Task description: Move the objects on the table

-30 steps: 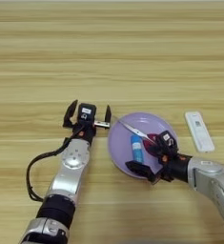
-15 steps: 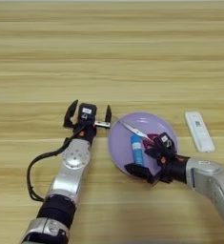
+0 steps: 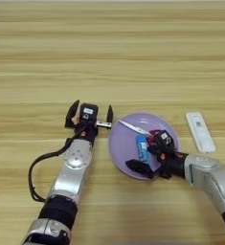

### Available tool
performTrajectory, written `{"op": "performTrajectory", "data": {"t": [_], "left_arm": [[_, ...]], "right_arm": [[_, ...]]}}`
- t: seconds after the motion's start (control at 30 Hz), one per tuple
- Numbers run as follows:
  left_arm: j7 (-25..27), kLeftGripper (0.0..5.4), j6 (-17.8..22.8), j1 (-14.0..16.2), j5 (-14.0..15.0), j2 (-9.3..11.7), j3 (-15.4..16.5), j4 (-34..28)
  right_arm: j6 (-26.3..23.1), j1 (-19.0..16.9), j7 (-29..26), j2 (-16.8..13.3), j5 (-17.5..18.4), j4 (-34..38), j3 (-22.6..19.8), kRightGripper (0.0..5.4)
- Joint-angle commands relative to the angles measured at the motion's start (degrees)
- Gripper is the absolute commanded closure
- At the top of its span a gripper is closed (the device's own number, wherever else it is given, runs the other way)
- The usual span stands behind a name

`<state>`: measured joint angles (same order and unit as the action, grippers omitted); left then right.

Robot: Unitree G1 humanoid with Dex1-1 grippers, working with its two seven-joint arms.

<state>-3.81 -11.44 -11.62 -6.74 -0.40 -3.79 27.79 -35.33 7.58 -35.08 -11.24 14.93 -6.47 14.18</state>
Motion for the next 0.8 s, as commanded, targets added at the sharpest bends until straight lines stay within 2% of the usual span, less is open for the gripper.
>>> {"op": "performTrajectory", "data": {"t": [0.03,0.27,0.47,0.8], "left_arm": [[-0.2,0.03,1.1,-0.4,-0.6,0.1,-0.3,-0.6],[-0.3,0.03,1.3,-0.2,-0.8,-0.1,-0.4,-0.9],[-0.5,0.03,1.5,-0.1,-1.0,-0.4,-0.5,-1.2],[-0.5,0.03,1.9,0.1,-1.2,-0.6,-0.6,-1.9]], "right_arm": [[-0.1,-0.2,1.0,-0.5,-1.7,-1.3,0.5,0.0],[1.9,-0.6,1.6,-1.3,-4.6,-2.2,1.8,0.0],[5.8,-0.6,2.6,-2.8,-9.2,-4.2,3.9,0.0],[8.2,-0.5,2.3,-2.9,-11.9,-6.3,4.9,0.0]]}}
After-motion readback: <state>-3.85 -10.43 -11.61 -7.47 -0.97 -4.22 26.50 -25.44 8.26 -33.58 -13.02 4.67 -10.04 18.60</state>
